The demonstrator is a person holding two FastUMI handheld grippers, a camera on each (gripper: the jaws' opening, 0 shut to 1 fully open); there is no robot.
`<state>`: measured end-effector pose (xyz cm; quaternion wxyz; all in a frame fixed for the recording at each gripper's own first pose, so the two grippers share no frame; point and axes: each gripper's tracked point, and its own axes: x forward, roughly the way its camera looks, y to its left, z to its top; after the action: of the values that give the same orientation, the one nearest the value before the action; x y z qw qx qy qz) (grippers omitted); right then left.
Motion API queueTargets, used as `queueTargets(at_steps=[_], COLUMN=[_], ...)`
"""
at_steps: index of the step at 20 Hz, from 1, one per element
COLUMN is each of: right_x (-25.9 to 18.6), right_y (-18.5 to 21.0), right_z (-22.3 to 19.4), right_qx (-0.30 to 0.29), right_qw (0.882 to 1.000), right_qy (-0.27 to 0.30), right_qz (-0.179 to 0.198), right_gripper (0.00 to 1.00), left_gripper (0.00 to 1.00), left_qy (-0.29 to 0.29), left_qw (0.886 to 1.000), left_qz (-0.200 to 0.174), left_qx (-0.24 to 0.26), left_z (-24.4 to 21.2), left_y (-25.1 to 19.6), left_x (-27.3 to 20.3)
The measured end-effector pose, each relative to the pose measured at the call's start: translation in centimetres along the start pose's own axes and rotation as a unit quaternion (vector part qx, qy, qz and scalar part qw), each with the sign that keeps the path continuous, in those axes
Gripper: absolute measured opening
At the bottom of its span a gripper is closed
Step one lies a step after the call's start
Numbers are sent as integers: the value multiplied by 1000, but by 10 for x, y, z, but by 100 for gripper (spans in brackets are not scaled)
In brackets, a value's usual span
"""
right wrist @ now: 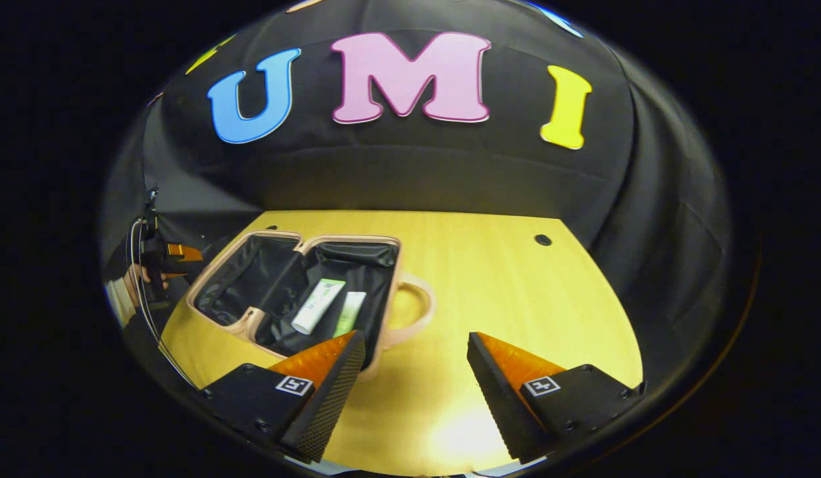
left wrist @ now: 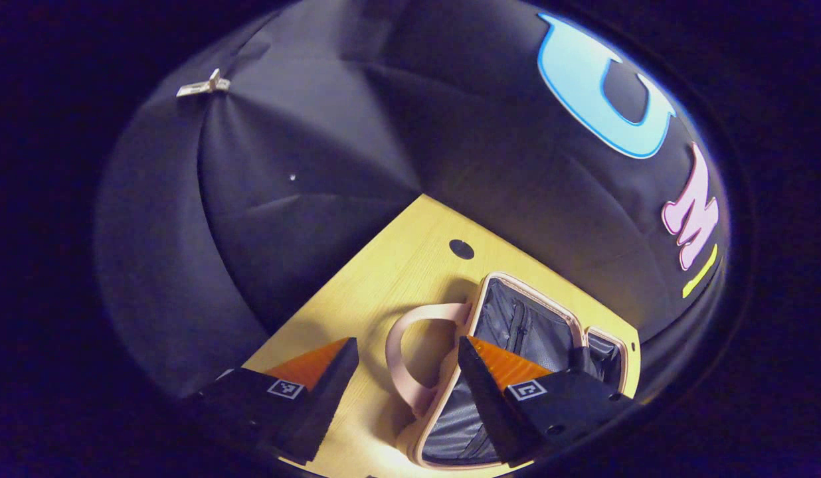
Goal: First open the suitcase, pack the skin care products into it, and then close the suitcase.
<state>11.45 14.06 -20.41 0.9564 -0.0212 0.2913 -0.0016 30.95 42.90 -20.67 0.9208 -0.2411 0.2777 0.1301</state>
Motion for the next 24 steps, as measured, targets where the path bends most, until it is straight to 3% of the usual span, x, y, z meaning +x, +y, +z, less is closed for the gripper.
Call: queueTargets(at_steps=[3, 6, 8, 9, 10, 11, 12, 16, 18, 22, 24], right_x=[-18, -33, -39, -41, -41, -41, -39, -31, -22, -5, 0], right_y=[-28, -52, -64, -71, -76, -80, -84, -93, -100, -111, -120], right_z=[-17, -27, -33, -35, -37, -37, -35, -18, -8, 3, 12], right_qx=[2, 18, 28, 31, 30, 28, 27, 18, 15, 4, 4], right_qw=[1000, 998, 997, 997, 997, 997, 997, 999, 999, 1000, 1000], right_qy=[17, 28, 32, 36, 40, 41, 40, 17, -1, -6, -21], right_qz=[-26, -52, -64, -66, -67, -67, -65, -49, -38, 6, 19], right_gripper=[99, 99, 98, 99, 98, 99, 99, 98, 99, 99, 99], left_gripper=[92, 82, 60, 61, 40, 33, 19, 11, 8, 7, 7], left_qy=[44, 60, 70, 75, 75, 66, 55, -6, -48, -105, -120], left_qw=[999, 998, 997, 996, 997, 997, 997, 1000, 999, 992, 989], left_qz=[11, 6, -15, -14, 0, 1, -3, 6, 2, -20, -41], left_qx=[-3, -18, -43, -43, -35, -40, -48, -12, 11, 63, 81], left_z=[-13, -20, -27, -30, -29, -26, -18, 16, 45, 87, 79], left_y=[5, 7, -3, 0, 6, 8, -1, -21, -45, -127, -185], left_x=[26, 40, 44, 45, 44, 42, 36, -5, -48, -139, -174])
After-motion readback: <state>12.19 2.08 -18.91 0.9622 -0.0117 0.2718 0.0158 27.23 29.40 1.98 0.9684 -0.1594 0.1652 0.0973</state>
